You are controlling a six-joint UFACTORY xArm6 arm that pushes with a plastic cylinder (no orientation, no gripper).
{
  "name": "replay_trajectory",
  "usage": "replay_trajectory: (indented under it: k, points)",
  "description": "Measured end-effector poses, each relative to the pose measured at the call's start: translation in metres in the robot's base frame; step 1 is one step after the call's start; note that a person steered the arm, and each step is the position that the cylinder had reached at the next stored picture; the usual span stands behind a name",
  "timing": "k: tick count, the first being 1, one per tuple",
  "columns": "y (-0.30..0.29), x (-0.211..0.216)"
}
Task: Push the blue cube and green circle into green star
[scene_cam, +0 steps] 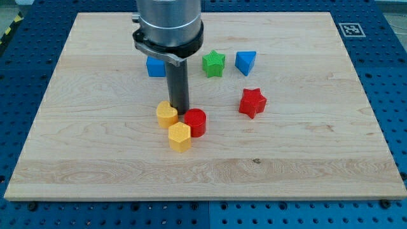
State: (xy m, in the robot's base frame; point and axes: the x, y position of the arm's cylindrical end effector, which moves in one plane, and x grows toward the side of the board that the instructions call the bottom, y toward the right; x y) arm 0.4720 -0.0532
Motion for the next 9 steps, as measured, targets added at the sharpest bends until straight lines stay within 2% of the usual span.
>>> replay_trajectory:
  k: [3,4,6,9]
  points:
    - [-0.082,-0.012]
    - [-0.105,-0.030]
    - [-0.114,-0.061]
    - [-0.114,-0.066]
